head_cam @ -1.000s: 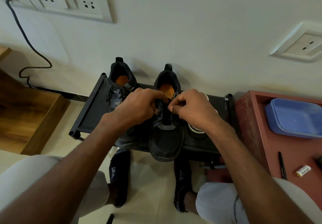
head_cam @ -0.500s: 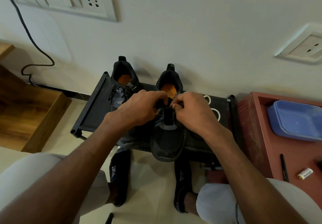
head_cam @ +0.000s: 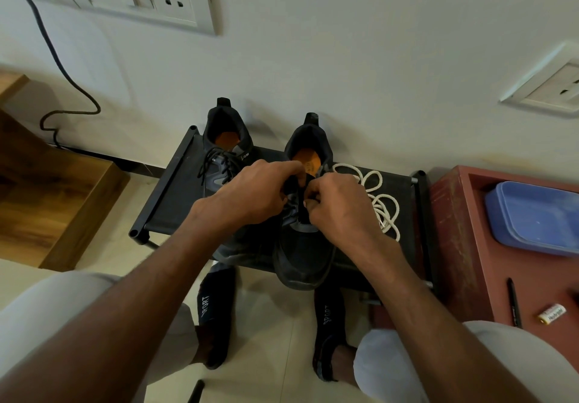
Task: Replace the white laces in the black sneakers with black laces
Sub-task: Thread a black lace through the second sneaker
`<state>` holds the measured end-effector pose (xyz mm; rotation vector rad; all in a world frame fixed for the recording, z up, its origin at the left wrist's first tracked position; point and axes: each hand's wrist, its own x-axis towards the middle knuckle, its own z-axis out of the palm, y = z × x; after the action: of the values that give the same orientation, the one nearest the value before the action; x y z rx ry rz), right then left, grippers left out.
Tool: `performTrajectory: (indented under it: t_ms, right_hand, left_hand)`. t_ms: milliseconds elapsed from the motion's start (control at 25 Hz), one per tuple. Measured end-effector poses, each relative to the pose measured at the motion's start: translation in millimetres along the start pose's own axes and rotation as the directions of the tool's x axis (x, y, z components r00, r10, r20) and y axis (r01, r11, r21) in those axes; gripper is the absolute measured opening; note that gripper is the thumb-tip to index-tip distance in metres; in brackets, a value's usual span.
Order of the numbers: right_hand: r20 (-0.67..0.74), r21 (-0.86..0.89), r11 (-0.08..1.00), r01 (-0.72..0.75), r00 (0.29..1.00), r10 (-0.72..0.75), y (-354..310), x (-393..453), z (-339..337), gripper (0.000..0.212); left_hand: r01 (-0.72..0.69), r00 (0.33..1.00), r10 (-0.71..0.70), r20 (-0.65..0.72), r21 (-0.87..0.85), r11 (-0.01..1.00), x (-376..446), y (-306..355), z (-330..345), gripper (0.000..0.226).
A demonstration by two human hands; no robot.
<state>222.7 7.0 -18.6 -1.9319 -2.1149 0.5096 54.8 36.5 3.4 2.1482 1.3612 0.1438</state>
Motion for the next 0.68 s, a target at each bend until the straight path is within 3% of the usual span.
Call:
performTrajectory:
  t_ms: [200, 400, 600, 680]
  right_hand:
    - [-0.001, 0.165, 0.985, -0.054, 0.999, 0.055, -0.5, 0.0, 0.4, 0.017]
    - [-0.108, 0.024, 0.996, -0.09, 0.99, 0.092, -3.0, -5.1, 8.8, 0.015]
    - [0.095, 0.197, 0.973, -0.122, 0.99, 0.105, -2.9, 2.6, 6.8, 0.019]
    - [0.165, 0.256, 0.955, -0.147, 0.981, 0.107, -1.9, 4.3, 2.5, 0.025]
  left_hand:
    - [0.035, 0.998, -0.035, -0.045, -0.01, 0.999, 1.7, -5.2, 4.1, 0.054]
    - [0.102, 0.993, -0.105, -0.055, -0.056, 0.993, 3.3, -6.0, 5.0, 0.042]
    - [0.139, 0.989, -0.14, -0.039, -0.011, 0.99, 3.6, -3.4, 7.9, 0.008]
    - [0.144, 0.986, -0.147, -0.073, -0.049, 0.988, 4.2, -3.5, 9.6, 0.012]
